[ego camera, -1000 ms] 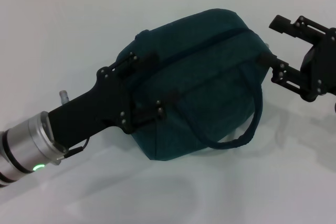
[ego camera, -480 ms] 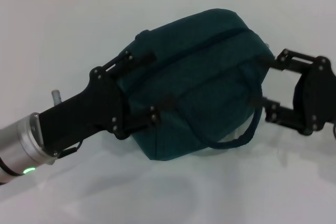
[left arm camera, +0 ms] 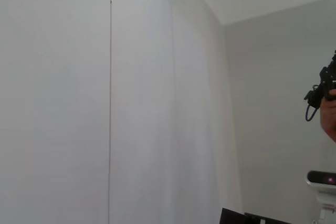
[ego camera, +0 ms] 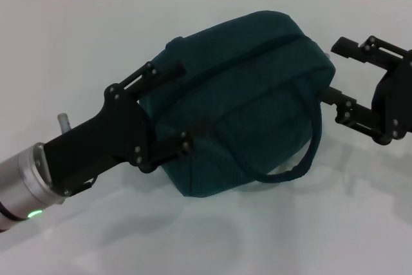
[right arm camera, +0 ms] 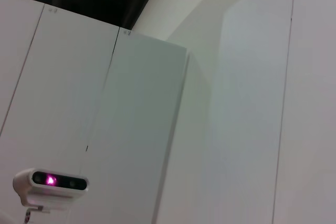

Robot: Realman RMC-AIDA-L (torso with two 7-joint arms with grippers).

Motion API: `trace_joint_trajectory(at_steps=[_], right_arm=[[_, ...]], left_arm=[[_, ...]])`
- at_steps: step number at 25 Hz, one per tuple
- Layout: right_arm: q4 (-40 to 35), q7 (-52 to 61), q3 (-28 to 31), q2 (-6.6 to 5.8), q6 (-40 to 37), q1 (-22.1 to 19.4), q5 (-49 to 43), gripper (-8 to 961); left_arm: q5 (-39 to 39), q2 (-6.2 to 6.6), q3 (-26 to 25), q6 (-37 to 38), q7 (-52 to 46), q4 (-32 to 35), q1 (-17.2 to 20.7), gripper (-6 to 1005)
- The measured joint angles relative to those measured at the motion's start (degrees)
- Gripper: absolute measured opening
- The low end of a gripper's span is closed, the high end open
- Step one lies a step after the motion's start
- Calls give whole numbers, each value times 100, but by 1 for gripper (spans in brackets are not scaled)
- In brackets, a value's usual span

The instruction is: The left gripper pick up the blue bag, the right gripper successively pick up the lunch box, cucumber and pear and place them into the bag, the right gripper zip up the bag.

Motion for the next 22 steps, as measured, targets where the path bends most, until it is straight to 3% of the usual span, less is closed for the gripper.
trace_joint_trajectory(at_steps=[22], right_arm=[[136, -213, 13, 9, 33, 47, 40, 591]], left_arm=[[-56, -26, -10, -61, 5, -54, -49, 825]])
